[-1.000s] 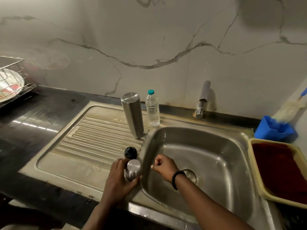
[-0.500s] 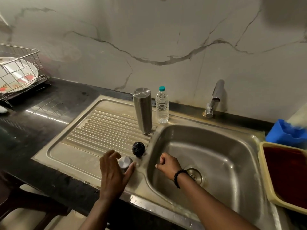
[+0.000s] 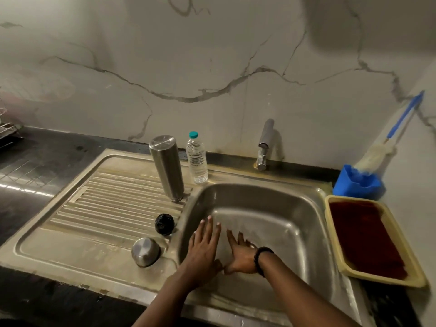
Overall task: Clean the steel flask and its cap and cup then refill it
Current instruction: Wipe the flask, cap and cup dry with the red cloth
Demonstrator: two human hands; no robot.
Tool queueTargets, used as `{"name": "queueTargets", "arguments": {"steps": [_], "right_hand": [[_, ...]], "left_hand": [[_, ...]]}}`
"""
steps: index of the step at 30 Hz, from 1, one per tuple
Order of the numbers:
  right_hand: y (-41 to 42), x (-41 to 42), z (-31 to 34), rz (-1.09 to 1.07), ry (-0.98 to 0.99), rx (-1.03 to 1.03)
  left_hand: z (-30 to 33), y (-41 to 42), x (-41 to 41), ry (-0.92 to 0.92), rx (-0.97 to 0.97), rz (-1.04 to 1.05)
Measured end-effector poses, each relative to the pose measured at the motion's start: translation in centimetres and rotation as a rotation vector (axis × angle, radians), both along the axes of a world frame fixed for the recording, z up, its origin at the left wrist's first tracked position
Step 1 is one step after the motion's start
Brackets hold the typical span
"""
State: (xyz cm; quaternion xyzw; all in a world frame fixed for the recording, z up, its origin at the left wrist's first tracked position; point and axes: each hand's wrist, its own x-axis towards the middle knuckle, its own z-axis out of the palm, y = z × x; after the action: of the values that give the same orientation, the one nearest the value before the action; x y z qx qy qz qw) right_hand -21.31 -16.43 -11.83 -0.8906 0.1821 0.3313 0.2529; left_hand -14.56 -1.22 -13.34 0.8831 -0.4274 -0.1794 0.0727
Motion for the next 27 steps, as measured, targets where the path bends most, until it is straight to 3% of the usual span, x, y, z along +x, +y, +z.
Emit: {"name": "queueTargets", "arguments": {"steps": [5, 10, 12, 15, 18, 22, 24, 27], "right_hand": [[-1.2, -1.7, 0.1, -0.328, -0.328, 0.077], [-4.3, -3.8, 3.4, -0.713, -0.841, 0.11], [-6.4, -5.1, 4.6, -0.859, -0.984, 0.002], [-10.6, -7.7, 5.0, -1.013, -1.078, -0.367], [-14.5, -10.6, 4.5, -1.155, -0.909, -0.67], [-17.2, -14.1, 2.7, -1.026, -0.275, -0.846], [-17.5, -14.6, 1.7, -0.963, -0.166, -0.867], [-17.5, -14.3, 1.6, -0.92, -0.157, -0.827]], "left_hand": [[-0.7, -2.2, 0.7, 0.061, -0.173, -0.044], [-0.2, -4.5, 0.7, 0.141, -0.246, -0.051], [-0.1, -5.7, 0.5, 0.175, -0.271, -0.035], [0.4, -8.3, -0.7, 0.2, -0.312, -0.038], [1.6, -11.2, -2.9, 0.242, -0.377, -0.054], [2.8, -14.9, -6.0, 0.368, -0.433, -0.111], [3.2, -16.4, -7.4, 0.423, -0.431, -0.14], [3.6, -18.0, -9.1, 0.485, -0.428, -0.178]]}}
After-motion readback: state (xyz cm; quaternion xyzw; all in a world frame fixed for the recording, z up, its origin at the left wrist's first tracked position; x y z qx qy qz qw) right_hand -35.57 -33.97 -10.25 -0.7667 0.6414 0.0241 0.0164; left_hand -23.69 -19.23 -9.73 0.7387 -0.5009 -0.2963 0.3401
